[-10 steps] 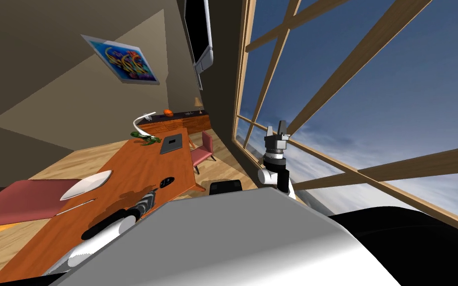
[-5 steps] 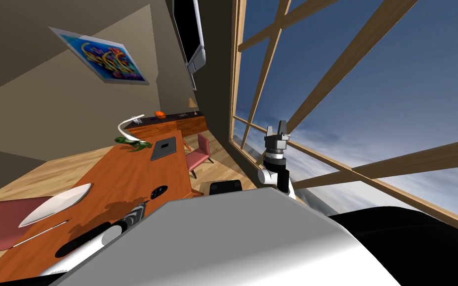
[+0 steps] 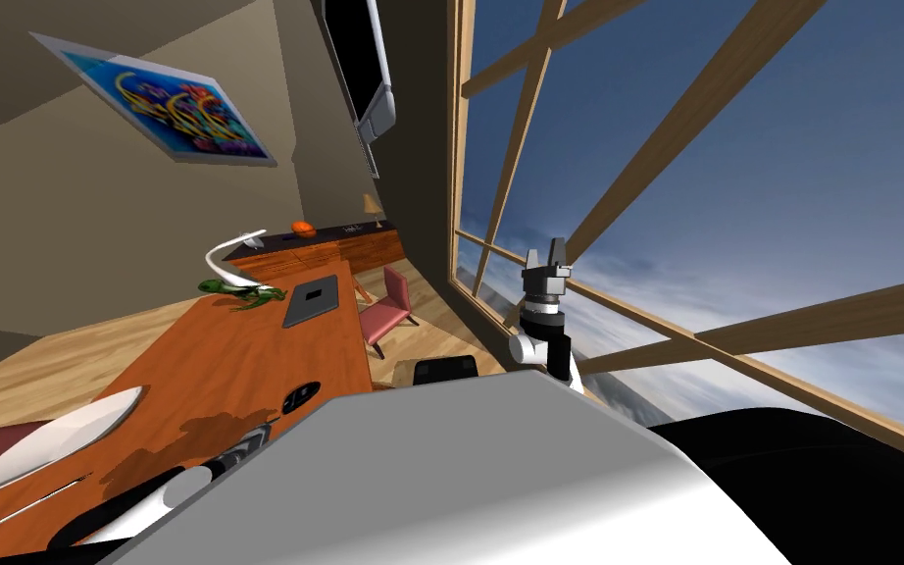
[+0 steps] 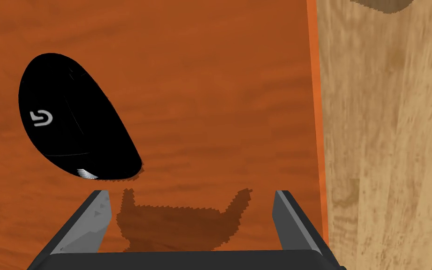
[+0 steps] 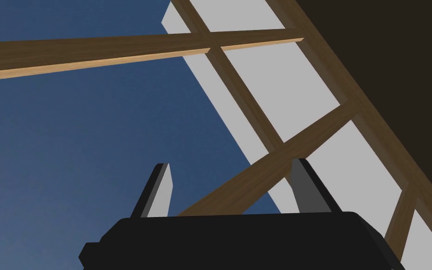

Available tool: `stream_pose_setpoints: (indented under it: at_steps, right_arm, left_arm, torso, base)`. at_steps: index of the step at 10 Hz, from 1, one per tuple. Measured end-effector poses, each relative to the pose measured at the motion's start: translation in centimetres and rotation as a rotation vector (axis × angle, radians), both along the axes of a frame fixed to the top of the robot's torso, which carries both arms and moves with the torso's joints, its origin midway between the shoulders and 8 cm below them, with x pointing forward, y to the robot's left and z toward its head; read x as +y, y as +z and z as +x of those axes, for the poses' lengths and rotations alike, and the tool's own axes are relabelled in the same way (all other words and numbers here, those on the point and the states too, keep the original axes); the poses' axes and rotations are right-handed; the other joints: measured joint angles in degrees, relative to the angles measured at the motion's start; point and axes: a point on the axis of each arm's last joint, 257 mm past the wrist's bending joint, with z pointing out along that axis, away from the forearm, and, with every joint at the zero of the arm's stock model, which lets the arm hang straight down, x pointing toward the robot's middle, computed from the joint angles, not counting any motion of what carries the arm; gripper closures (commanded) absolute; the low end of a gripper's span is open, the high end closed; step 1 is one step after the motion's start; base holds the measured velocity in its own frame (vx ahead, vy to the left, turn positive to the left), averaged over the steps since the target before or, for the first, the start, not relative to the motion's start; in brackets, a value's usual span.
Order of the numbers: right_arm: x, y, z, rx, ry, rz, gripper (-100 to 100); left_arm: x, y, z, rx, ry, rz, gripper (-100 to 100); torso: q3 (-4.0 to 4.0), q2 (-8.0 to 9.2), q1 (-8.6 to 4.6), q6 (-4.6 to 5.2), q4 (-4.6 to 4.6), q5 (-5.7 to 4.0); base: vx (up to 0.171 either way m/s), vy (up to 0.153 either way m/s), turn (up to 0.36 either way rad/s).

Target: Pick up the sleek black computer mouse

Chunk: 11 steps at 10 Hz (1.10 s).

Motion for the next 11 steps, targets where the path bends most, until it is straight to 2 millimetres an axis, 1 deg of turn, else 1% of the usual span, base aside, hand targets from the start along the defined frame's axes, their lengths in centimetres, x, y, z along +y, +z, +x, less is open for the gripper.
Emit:
stream_pose_setpoints:
  at_steps: [2, 5, 6, 9, 11]
  right_arm:
    - [0.0, 0.0, 0.0, 0.0, 0.0, 0.0, 0]
    - [0.0, 0.0, 0.0, 0.0, 0.0, 0.0, 0]
    - [0.0, 0.0, 0.0, 0.0, 0.0, 0.0, 0]
    - [0.0, 0.0, 0.0, 0.0, 0.0, 0.0, 0]
    - [0.0, 0.0, 0.0, 0.0, 0.0, 0.0, 0]
  left_arm:
    - [0.5, -0.1, -2.1, 0.038, 0.045, -0.031, -100]
    - [0.8, -0.4, -5.0, 0.086, 0.103, -0.073, -100]
    - [0.8, -0.4, -6.5, 0.108, 0.124, -0.087, -100]
    - [1.0, -0.2, -9.1, 0.142, 0.18, -0.126, -100]
    - [1.0, -0.2, -11.1, 0.168, 0.224, -0.163, -100]
  torso:
    - [-0.03, -0.05, 0.01, 0.02, -0.01, 0.0]
    - [-0.03, -0.04, 0.01, -0.02, -0.02, 0.0]
    - [-0.02, -0.03, 0.04, 0.0, -0.01, 0.01]
    - [-0.03, -0.04, 0.02, -0.02, -0.02, 0.01]
    - [-0.13, -0.22, 0.03, 0.0, -0.04, 0.01]
  base:
    - [0.095, 0.0, -0.096]
    - [0.098, 0.005, -0.094]
    - [0.075, 0.021, -0.044]
    - [0.098, 0.009, -0.07]
    - [0.177, 0.007, -0.103]
